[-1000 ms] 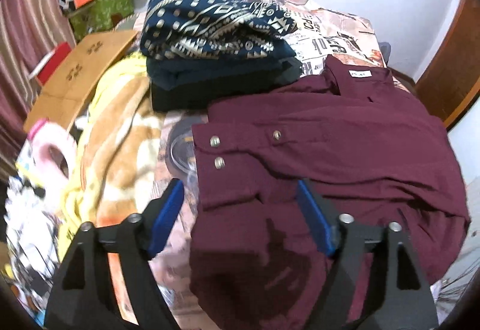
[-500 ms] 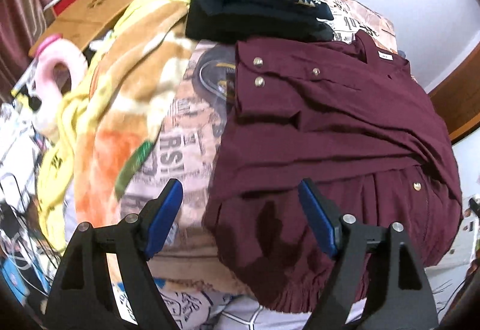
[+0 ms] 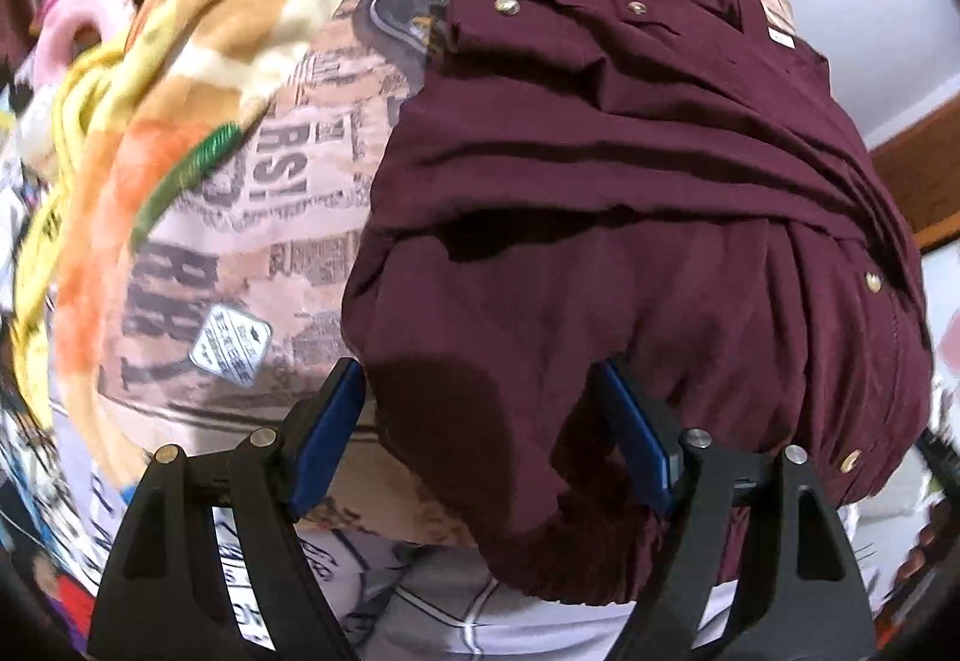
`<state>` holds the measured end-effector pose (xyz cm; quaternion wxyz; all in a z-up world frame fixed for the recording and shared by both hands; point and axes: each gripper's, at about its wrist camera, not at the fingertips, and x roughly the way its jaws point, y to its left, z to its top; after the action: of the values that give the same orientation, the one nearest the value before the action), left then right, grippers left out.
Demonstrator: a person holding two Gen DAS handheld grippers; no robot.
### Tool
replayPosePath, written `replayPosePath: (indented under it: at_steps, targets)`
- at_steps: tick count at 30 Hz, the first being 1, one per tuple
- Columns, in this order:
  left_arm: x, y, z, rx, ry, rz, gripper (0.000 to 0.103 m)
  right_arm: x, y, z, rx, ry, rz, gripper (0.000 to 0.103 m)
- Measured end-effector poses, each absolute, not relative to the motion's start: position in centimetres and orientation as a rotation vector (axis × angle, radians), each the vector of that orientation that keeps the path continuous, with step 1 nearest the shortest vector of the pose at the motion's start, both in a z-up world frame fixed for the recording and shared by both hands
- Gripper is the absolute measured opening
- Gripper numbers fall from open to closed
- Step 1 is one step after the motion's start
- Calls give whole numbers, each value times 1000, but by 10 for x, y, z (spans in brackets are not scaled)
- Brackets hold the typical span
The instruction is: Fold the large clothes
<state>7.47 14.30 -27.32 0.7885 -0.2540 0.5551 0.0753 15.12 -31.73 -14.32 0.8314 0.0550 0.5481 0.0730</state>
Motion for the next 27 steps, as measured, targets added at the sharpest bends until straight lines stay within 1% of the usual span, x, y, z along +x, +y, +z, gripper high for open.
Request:
replayPosePath:
  at_steps: [2, 4, 6, 8, 9, 10, 11, 12, 13, 14, 15, 16, 17, 18, 19, 20, 22, 27]
  targets:
    - [72, 148, -276, -598, 1194, 142, 79, 151, -317, -146, 129, 1160, 150, 59]
    - [67, 148, -276, -640, 1186, 95, 77, 150, -318, -150, 154, 1153, 161, 64]
    - [63, 146, -273, -645, 1179, 68, 76, 149, -322, -154, 192, 1149, 171, 64]
    - [60, 142, -269, -616, 1169, 53, 69, 147, -327, -159, 242, 1167, 177, 64]
    - [59, 140, -267, -606, 1165, 47, 60, 145, -330, -162, 271, 1178, 186, 64]
    - [59, 137, -263, -592, 1158, 39, 48, 144, -332, -164, 304, 1187, 196, 64]
    - [59, 135, -260, -585, 1156, 31, 42, 143, -334, -166, 327, 1189, 201, 64]
    - [61, 133, -257, -577, 1151, 24, 32, 142, -336, -168, 356, 1188, 204, 64]
    - [63, 131, -252, -562, 1141, 17, 24, 141, -336, -168, 374, 1186, 206, 64]
    - [69, 128, -248, -549, 1132, 15, 21, 141, -335, -169, 389, 1183, 212, 63]
    - [71, 126, -243, -536, 1118, 11, 15, 142, -334, -168, 396, 1177, 219, 59]
    - [72, 125, -236, -525, 1100, 5, 12, 142, -332, -166, 395, 1169, 226, 53]
    - [73, 124, -231, -521, 1086, 2, 12, 143, -329, -162, 378, 1160, 228, 51]
    - [74, 124, -227, -518, 1071, 0, 9, 143, -325, -160, 355, 1152, 227, 44]
    - [75, 124, -221, -515, 1054, -4, 7, 144, -322, -156, 328, 1140, 229, 35]
    - [76, 125, -217, -514, 1045, -5, 7, 144, -318, -151, 309, 1125, 235, 31]
    - [79, 126, -205, -516, 1008, -10, 6, 145, -315, -142, 290, 1088, 239, 10]
    - [95, 131, -182, -519, 932, -24, 5, 154, -309, -113, 295, 980, 287, 8]
